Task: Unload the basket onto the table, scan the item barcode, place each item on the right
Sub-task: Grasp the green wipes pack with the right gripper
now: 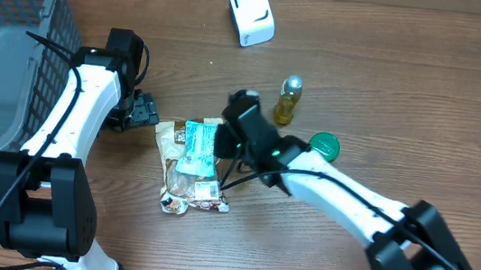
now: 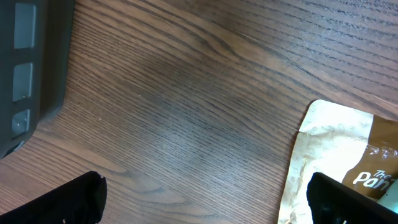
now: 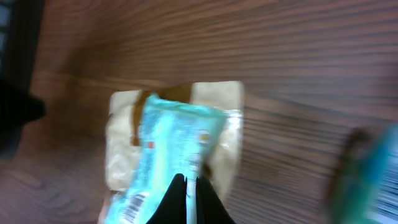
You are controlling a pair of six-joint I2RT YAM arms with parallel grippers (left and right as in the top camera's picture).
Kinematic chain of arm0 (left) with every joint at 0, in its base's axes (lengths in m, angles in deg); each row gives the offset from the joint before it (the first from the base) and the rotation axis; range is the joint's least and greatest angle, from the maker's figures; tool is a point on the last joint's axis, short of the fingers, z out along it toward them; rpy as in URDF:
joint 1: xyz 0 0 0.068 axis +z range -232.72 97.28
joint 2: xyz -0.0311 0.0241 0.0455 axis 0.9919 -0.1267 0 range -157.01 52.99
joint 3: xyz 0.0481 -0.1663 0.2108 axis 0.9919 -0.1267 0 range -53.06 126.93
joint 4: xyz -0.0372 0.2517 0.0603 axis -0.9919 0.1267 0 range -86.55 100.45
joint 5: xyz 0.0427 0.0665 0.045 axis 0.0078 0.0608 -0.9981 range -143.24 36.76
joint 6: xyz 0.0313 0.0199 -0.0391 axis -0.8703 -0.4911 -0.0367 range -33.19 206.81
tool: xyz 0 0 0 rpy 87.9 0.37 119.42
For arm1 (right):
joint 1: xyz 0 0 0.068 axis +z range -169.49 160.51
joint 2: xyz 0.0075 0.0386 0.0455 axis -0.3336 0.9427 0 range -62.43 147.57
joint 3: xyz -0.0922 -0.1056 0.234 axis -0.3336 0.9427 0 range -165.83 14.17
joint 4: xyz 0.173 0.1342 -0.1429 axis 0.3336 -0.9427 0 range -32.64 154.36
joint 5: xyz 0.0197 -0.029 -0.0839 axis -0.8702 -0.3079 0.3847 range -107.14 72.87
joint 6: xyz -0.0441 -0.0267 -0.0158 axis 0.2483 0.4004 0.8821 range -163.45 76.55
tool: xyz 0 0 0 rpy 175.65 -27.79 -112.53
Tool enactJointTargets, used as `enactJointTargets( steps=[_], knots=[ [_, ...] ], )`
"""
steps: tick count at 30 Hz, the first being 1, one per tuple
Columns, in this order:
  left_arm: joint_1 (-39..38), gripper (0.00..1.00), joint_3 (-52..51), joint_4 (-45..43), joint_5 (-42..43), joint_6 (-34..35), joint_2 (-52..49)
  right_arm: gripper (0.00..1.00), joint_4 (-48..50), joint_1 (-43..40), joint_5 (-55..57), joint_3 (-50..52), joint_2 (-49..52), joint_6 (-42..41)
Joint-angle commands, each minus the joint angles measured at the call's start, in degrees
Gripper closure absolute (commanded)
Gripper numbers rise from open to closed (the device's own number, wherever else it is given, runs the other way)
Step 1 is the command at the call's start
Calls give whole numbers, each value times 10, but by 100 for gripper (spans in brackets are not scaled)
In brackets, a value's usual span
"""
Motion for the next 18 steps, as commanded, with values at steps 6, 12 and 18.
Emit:
enactJointTargets(
  steps=[6, 12, 18],
  knots=[
    [4, 0, -3, 0, -12, 4, -6, 48, -51, -12, -33, 10, -2, 13],
    [4, 1, -3, 0, -12, 4, -6, 48, -8, 5, -38, 10, 24, 8],
    [4, 0, -3, 0, -12, 4, -6, 48, 53, 20, -38, 10, 65, -37]
  ],
)
